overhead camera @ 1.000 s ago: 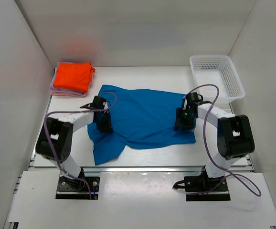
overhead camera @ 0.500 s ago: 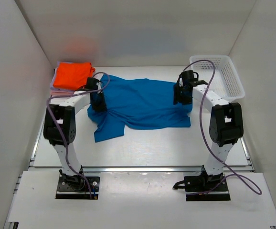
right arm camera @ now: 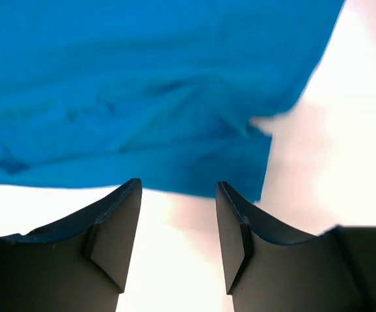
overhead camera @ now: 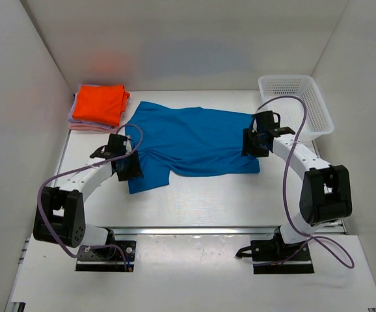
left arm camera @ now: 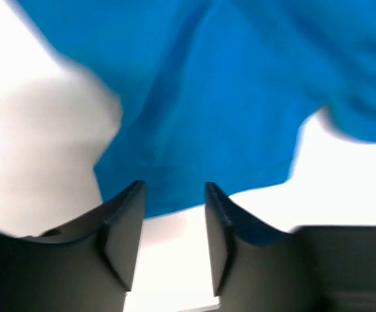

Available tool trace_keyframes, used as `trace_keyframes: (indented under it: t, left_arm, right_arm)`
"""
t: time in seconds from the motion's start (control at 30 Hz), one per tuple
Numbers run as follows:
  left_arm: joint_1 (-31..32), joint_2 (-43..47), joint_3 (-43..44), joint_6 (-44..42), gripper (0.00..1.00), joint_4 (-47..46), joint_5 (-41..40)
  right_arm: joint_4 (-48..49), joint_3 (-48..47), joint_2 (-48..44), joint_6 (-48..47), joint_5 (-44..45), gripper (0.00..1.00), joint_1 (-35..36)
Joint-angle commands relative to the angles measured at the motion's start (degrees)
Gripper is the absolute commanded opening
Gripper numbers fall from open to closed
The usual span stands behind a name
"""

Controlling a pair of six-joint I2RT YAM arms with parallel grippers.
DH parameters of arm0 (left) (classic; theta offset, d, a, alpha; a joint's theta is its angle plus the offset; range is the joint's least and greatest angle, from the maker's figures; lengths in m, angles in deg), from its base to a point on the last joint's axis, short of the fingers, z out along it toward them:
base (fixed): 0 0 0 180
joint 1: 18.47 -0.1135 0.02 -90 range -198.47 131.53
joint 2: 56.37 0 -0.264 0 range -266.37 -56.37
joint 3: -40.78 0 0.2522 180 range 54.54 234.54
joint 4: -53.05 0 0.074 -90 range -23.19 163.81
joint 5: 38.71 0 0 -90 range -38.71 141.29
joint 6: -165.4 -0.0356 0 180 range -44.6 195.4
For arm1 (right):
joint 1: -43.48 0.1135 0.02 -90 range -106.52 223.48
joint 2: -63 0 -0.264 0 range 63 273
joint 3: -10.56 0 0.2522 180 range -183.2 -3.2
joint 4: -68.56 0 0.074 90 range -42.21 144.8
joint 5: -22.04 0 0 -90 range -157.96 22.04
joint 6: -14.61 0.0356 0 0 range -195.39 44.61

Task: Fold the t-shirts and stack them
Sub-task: Flatten out the tshirt

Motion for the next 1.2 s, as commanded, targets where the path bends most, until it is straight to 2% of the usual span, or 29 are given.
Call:
trace_keyframes:
  t: [0.0,0.27,0.5,0.57,0.6,0.77,1.03,1.1,1.13,1.17]
  left_arm:
    - [0.3,1.4,-3.3,1.1,0.58,-1.4,-0.5]
    - [1.1,0.5,-8.4,2.8,0.63,-6.5,-4.3]
    - [4.2,-5.4,-8.6,1.7,0.6,-5.6,-5.4]
    - [5.0,-6.2,-8.8,1.3,0.14,-5.8,-5.5]
    - [5.1,-6.1,-8.5,1.1,0.02,-5.7,-5.4]
    - [4.5,-5.7,-8.9,0.4,0.0,-5.6,-5.4]
    - [4.2,-5.1,-9.3,0.0,0.0,-5.9,-5.5]
    - [4.2,-5.2,-9.3,-0.2,0.0,-5.9,-5.5]
    - [4.2,-5.0,-9.3,-0.1,0.0,-5.9,-5.5]
    - [4.3,-5.0,-9.6,-0.2,0.0,-5.9,-5.5]
  right_arm:
    - [4.0,3.3,-4.3,1.2,-1.6,0.47,-0.8]
    - [9.8,10.0,-6.8,2.6,-0.2,0.46,-1.9]
    - [16.2,14.0,-6.9,5.6,4.0,0.43,-3.6]
    - [18.5,13.9,-5.6,6.6,4.6,0.41,-4.5]
    - [19.0,13.9,-4.6,6.6,4.7,0.41,-4.6]
    - [17.4,12.7,-1.2,6.7,7.1,0.41,-4.4]
    - [21.6,16.3,0.3,7.7,7.6,0.39,-5.0]
    - [23.0,17.5,0.1,7.8,7.6,0.34,-5.1]
    - [22.9,17.4,0.1,7.5,7.9,0.23,-5.1]
    - [22.7,17.6,0.2,7.4,7.9,0.19,-5.4]
